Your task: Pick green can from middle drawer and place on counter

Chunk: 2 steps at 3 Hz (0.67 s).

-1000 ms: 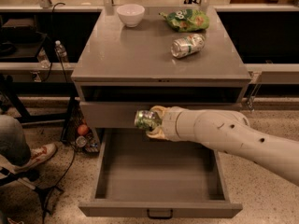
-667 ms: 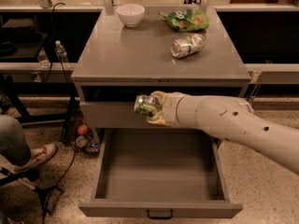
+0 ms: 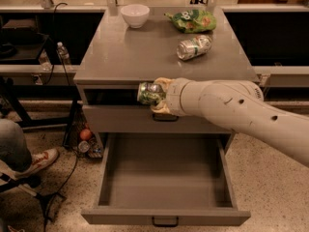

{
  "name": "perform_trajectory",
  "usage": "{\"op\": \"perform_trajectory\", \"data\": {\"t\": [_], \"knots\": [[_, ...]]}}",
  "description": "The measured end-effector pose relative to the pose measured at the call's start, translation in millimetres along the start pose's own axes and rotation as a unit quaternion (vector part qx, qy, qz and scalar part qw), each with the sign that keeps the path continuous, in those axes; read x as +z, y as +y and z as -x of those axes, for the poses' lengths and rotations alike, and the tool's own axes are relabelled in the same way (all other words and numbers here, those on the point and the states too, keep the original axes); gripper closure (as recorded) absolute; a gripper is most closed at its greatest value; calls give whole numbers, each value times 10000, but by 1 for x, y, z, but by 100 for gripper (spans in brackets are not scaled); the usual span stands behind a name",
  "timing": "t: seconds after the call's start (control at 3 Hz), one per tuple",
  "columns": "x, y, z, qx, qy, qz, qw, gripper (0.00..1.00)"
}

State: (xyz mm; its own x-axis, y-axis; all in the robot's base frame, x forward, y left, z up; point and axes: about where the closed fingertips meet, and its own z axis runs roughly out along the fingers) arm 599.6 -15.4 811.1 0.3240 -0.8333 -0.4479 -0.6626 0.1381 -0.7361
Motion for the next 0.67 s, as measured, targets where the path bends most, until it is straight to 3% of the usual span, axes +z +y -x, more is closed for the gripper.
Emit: {"op": "perform_trajectory", "data": {"t": [0.33, 0.67], "knots": [[3, -8, 5, 22, -80, 62, 9999, 100], [3, -32, 16, -47, -204, 196, 9996, 100]]}}
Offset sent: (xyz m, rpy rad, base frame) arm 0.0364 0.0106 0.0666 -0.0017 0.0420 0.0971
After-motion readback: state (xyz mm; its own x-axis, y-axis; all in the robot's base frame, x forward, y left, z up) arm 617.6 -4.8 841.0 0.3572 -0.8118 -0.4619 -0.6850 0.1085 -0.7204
